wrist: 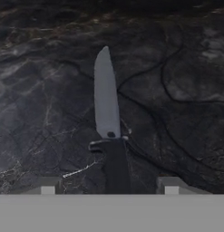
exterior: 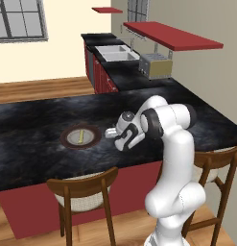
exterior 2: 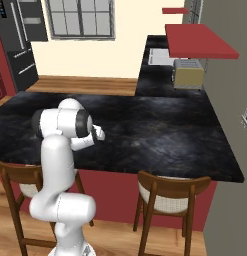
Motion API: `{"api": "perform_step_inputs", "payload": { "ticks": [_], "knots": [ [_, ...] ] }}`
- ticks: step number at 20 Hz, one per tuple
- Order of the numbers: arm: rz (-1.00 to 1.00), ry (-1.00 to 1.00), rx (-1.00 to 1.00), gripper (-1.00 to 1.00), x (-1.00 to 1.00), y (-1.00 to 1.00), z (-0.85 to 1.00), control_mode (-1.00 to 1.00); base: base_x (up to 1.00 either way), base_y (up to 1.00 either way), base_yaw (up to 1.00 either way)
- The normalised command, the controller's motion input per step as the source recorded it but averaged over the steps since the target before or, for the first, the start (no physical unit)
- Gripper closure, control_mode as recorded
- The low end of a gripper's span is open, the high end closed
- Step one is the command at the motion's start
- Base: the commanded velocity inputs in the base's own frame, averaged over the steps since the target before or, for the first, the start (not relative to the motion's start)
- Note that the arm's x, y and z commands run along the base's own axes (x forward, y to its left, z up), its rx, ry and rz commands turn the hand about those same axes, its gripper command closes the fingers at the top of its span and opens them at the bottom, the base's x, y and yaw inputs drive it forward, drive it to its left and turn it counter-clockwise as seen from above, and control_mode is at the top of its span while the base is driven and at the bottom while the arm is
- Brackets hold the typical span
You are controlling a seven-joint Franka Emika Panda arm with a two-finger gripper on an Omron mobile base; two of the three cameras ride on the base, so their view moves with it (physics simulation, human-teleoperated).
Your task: Retrieve the butter from the fridge and place it on a plate on the dining table. Then retrieve the butter knife by the fridge and place it near the plate.
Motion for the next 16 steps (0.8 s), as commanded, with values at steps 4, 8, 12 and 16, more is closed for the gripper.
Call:
{"api": "perform_step_inputs", "payload": {
  "ticks": [4, 8, 12, 16],
  "knots": [
    [0.0, 0.01, 0.0, -1.0, 0.0, 0.0, 0.0, -1.0, 0.0, 0.0, 0.0],
    [0.0, 0.11, 0.0, -1.0, 0.0, 0.0, 0.27, -1.0, 0.0, 0.0, 0.0],
    [0.0, 0.12, 0.04, -1.0, -0.04, -0.09, 0.7, -1.0, 0.0, 0.0, 0.0],
    [0.0, 0.07, 0.02, -1.0, -0.12, -0.18, 0.72, -1.0, 0.0, 0.0, 0.0]
  ]
}}
